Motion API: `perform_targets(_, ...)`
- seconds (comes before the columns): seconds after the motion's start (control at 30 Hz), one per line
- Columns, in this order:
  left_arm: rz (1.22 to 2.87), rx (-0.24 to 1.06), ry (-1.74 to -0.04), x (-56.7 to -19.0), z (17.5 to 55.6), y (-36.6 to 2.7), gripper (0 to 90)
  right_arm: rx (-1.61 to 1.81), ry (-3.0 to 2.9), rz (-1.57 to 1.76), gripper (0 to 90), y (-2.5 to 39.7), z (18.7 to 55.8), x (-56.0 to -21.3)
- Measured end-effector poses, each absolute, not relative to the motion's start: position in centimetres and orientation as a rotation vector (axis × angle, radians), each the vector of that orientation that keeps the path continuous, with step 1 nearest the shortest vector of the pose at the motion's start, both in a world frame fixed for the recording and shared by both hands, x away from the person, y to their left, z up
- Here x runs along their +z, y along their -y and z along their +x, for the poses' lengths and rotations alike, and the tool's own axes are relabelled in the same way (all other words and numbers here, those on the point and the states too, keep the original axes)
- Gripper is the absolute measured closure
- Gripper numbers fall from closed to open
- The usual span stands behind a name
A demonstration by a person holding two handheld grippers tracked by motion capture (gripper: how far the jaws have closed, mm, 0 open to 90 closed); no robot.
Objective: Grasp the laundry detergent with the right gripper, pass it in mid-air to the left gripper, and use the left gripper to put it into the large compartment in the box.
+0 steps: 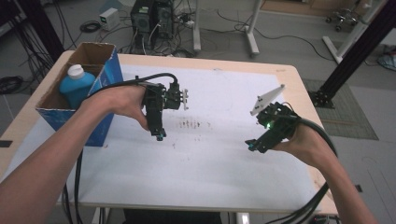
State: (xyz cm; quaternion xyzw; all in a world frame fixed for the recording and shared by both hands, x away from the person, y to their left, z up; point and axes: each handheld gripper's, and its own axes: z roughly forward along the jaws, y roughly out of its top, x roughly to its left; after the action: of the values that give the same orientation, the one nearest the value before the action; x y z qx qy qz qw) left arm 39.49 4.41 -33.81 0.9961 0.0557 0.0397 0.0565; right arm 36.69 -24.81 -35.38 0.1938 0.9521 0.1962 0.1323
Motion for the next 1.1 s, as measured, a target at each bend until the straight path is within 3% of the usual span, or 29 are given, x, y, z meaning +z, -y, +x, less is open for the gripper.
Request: perform_targets(1.1,3.056,0.128,-0.188,-35.3,39.3,-4.5,11.5,0.546,-2.769,0.566,12.7,24.4,37.0,-36.0)
